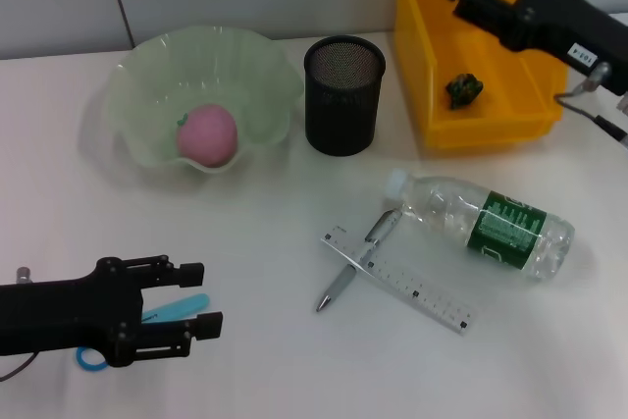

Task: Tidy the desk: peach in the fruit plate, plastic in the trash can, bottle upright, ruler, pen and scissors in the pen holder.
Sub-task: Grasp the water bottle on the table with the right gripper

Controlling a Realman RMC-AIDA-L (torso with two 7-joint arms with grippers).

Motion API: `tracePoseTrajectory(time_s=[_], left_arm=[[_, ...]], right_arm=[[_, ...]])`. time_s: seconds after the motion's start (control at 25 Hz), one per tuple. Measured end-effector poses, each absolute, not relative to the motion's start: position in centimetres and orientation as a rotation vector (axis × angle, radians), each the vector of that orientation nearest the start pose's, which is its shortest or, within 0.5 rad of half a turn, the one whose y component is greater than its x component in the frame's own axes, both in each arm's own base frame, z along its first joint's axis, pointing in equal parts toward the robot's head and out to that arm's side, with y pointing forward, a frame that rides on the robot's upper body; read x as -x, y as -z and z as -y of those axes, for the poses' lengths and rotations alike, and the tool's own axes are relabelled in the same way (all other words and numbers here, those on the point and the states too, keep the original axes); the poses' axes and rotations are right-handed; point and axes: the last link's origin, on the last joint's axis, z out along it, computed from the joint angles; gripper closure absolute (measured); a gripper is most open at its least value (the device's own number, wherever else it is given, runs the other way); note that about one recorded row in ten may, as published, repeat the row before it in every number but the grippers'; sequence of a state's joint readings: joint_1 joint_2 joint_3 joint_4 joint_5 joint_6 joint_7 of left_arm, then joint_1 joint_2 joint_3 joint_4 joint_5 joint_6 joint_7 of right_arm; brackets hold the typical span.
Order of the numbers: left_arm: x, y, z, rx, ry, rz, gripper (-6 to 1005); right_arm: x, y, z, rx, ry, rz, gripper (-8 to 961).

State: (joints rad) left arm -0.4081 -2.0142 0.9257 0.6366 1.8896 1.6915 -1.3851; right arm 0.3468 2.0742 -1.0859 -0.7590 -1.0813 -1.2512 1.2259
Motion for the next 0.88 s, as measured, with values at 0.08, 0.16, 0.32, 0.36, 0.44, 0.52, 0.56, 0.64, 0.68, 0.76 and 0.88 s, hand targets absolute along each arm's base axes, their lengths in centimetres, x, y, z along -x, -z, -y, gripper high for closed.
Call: tracePoseTrajectory(time_s=[0.08, 0.16, 0.32, 0.36, 0.44, 0.52, 0.56, 0.64, 0.68, 0.76, 0.88], left_arm=[[28.1, 0.3, -27.9, 2.926, 0.712, 0.677, 279], [28.1, 0.4, -27.8, 2.927, 0.714, 0.673, 279], [28.0, 0.4, -27.8, 2.928, 0.717, 0.672, 279], [28.0, 0.4, -27.8, 2.928, 0.717, 0.672, 279], [28.0, 0.4, -27.8, 2.928, 0.717, 0.671, 279], [28.0, 0.4, -27.8, 2.929, 0.717, 0.671, 279], [28.0, 0.4, -27.8, 2.929, 0.717, 0.671, 279], [28.0, 0.4, -27.9, 2.929, 0.717, 0.669, 279], [27.9, 0.4, -27.9, 2.930, 0.718, 0.667, 279], [27.8, 0.5, -27.9, 2.933, 0.720, 0.663, 279], [27.6, 0.6, -28.0, 2.936, 0.726, 0.655, 279]], right_arm=[[-23.4, -4.8, -35.5, 2.204, -1.124, -0.547, 183], [-22.9, -4.9, -35.3, 2.313, -1.073, -0.588, 171], [-21.5, -5.5, -35.2, 2.513, -0.960, -0.671, 171], [-21.5, -5.5, -35.2, 2.513, -0.960, -0.671, 171], [-20.9, -6.0, -35.1, 2.591, -0.909, -0.700, 171], [-20.8, -6.2, -35.1, 2.610, -0.895, -0.709, 171], [-20.7, -6.3, -35.1, 2.632, -0.877, -0.720, 171], [-20.6, -6.6, -35.0, 2.694, -0.822, -0.745, 171], [-20.6, -6.6, -34.9, 2.718, -0.796, -0.756, 171], [-20.7, -6.7, -34.8, 2.741, -0.769, -0.766, 171], [-21.0, -6.7, -34.5, 2.814, -0.644, -0.798, 172]])
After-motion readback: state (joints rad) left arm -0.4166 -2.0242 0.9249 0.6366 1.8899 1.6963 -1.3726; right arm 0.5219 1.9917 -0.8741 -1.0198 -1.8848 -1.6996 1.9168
